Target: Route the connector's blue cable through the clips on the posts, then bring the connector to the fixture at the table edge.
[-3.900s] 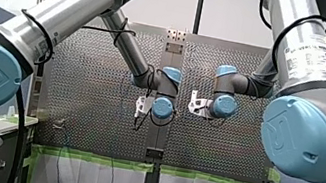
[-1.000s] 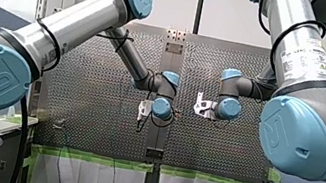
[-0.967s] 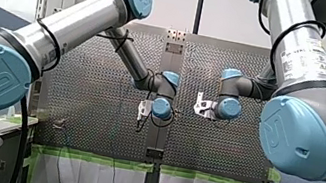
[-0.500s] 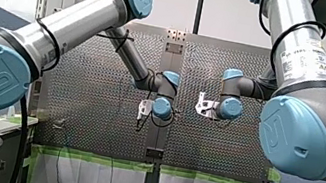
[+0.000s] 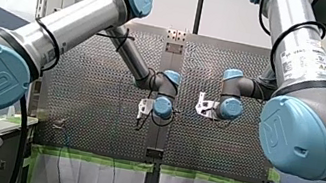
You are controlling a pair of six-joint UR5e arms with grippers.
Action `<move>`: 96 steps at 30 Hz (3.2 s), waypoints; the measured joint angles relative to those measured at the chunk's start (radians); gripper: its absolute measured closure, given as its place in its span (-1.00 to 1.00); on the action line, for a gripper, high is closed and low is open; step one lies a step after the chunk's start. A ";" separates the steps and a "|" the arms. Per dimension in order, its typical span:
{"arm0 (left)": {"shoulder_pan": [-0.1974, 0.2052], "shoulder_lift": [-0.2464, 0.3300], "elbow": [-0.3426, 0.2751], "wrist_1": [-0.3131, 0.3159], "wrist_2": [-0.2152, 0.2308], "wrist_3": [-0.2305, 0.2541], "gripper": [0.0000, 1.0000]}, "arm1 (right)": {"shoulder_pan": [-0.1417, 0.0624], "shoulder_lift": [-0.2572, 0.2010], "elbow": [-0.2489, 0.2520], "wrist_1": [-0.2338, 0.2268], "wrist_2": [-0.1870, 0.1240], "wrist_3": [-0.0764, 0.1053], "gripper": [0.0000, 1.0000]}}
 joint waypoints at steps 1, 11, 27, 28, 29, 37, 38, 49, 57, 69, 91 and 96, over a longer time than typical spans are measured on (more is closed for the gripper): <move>-0.002 0.001 0.000 -0.004 0.000 0.000 -0.67 | 0.000 0.000 0.000 0.000 0.000 0.000 1.00; -0.021 0.012 -0.007 -0.040 0.002 -0.001 -0.97 | 0.000 0.000 -0.001 0.004 -0.003 0.000 1.00; -0.022 0.065 -0.091 0.009 0.015 -0.007 -0.97 | 0.000 0.000 -0.002 0.008 -0.004 0.001 1.00; -0.023 0.067 -0.098 0.013 0.018 -0.007 -0.97 | 0.000 0.000 -0.002 0.008 -0.004 0.001 1.00; -0.024 0.068 -0.104 0.017 0.021 -0.007 -0.97 | 0.000 0.000 -0.002 0.008 -0.005 0.001 1.00; -0.027 0.071 -0.155 0.051 0.024 -0.007 -0.97 | 0.002 0.000 -0.002 0.013 -0.005 0.000 1.00; -0.027 0.073 -0.161 0.056 0.023 -0.007 -0.97 | 0.002 0.000 -0.002 0.014 -0.005 0.000 1.00; -0.017 0.086 -0.191 0.128 0.013 -0.015 -0.97 | 0.006 0.000 -0.002 0.017 -0.005 -0.002 1.00; -0.014 0.089 -0.189 0.175 0.013 -0.019 -0.97 | 0.006 0.000 -0.002 0.017 -0.004 -0.002 1.00; -0.024 0.101 -0.186 0.188 0.006 -0.018 -0.97 | 0.007 0.000 -0.002 0.018 -0.005 -0.001 1.00; -0.071 0.195 -0.281 0.140 0.041 -0.005 -0.97 | 0.003 0.000 -0.002 0.019 -0.005 0.000 1.00; -0.090 0.201 -0.307 0.118 0.061 -0.003 -0.97 | 0.003 0.001 -0.002 0.020 -0.005 0.001 1.00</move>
